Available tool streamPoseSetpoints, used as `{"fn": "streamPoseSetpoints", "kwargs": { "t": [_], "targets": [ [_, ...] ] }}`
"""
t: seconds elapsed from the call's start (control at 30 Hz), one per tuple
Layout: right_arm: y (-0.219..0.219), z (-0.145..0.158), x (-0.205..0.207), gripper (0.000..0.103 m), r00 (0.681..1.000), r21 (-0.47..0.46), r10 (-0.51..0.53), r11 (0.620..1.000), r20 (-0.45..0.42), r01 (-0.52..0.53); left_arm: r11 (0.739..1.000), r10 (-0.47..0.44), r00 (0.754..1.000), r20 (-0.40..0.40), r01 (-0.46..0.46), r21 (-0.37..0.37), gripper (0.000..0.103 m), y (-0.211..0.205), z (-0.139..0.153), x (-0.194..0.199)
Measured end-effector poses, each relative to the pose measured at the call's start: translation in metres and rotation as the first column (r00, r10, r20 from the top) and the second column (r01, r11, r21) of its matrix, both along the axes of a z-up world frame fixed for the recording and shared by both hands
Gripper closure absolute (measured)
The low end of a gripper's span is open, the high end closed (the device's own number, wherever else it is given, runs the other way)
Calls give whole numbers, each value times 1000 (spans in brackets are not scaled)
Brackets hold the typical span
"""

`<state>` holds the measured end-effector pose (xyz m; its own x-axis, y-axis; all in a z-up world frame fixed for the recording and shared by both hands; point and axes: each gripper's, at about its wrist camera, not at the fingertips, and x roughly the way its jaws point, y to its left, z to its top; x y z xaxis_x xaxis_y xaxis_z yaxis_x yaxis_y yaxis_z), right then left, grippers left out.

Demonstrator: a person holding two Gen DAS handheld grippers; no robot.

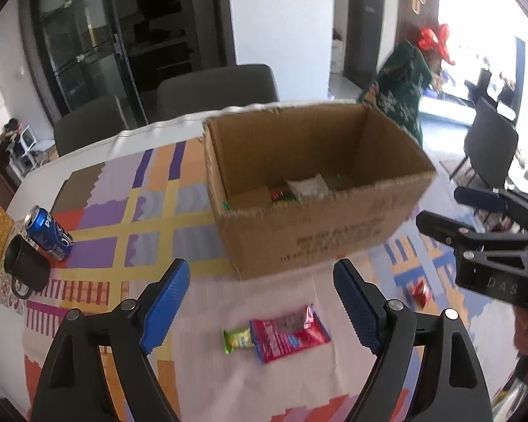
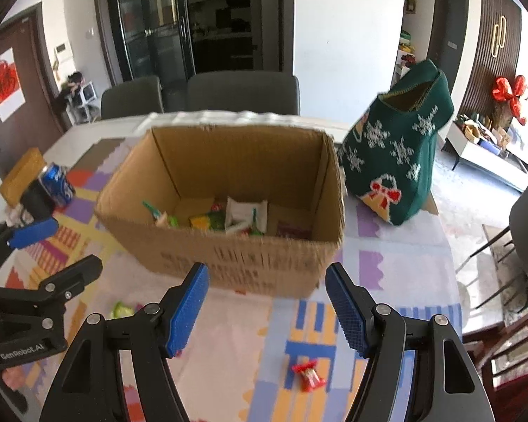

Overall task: Organize snacks
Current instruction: 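Withdraw both open tools from the box, then grasp the pink snack bag with the left tool while the right tool grasps the red candy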

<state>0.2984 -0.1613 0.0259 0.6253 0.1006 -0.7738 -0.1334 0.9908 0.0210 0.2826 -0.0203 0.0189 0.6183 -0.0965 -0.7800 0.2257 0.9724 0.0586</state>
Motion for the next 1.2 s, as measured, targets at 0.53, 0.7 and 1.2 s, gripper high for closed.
{"fn": "streamPoseSetpoints", "kwargs": {
  "t": [0.53,0.7,1.2],
  "targets": [
    [2,-66,-10,34,968,-124,42,989,-246,-75,941,-226,950,-216,271,204,18,-30,-71,-15],
    [7,-92,-11,34,947,-151,48,983,-316,-101,888,-299,902,-313,383,255,18,-40,-101,-13],
    [-11,-129,0,34,916,-269,-16,958,-401,-101,875,-287,861,-420,414,250,18,-46,-144,33]
  ]
}}
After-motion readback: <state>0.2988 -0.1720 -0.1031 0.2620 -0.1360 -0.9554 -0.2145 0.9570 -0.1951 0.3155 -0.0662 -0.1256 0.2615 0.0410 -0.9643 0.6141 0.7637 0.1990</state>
